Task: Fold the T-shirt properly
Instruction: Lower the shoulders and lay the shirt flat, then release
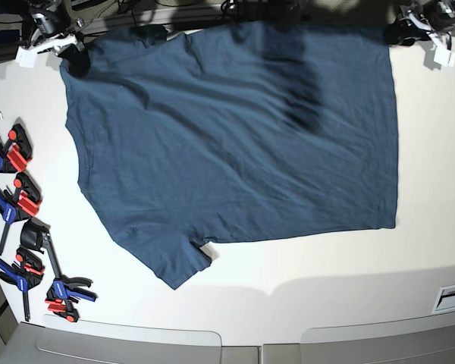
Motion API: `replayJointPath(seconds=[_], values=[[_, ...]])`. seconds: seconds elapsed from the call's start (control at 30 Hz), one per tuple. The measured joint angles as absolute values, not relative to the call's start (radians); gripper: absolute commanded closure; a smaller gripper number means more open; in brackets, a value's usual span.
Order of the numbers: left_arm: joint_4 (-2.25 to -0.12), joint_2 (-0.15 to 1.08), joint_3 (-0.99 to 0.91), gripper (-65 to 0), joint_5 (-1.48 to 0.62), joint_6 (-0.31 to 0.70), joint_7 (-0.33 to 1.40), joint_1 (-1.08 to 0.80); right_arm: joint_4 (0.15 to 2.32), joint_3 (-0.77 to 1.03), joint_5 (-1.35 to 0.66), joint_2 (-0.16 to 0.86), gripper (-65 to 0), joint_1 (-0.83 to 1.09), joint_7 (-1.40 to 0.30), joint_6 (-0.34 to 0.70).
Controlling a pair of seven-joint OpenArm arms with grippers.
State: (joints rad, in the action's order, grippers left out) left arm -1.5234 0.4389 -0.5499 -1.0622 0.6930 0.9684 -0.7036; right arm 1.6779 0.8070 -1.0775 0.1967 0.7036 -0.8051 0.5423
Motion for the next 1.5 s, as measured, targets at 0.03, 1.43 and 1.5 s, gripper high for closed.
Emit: replayJointPath(seconds=[0.03, 1.43, 1.5], values=[[-1.523, 0.431, -0.550, -26.7, -1.069, 0.693, 0.968, -0.704, 1.678, 0.807, -1.078, 0.197, 0.0, 0.704, -0.805, 0.542], [-1.692, 0.455, -0.419, 0.0, -1.065, 0.689, 1.016, -0.706, 1.820, 0.808, -1.036, 0.197, 0.0, 0.706, -0.818, 0.542], [-1.743, 0.455, -0.419, 0.0, -1.065, 0.689, 1.011, -0.706, 1.864, 0.808, -1.020, 0.197, 0.0, 0.706, -0.813, 0.543]])
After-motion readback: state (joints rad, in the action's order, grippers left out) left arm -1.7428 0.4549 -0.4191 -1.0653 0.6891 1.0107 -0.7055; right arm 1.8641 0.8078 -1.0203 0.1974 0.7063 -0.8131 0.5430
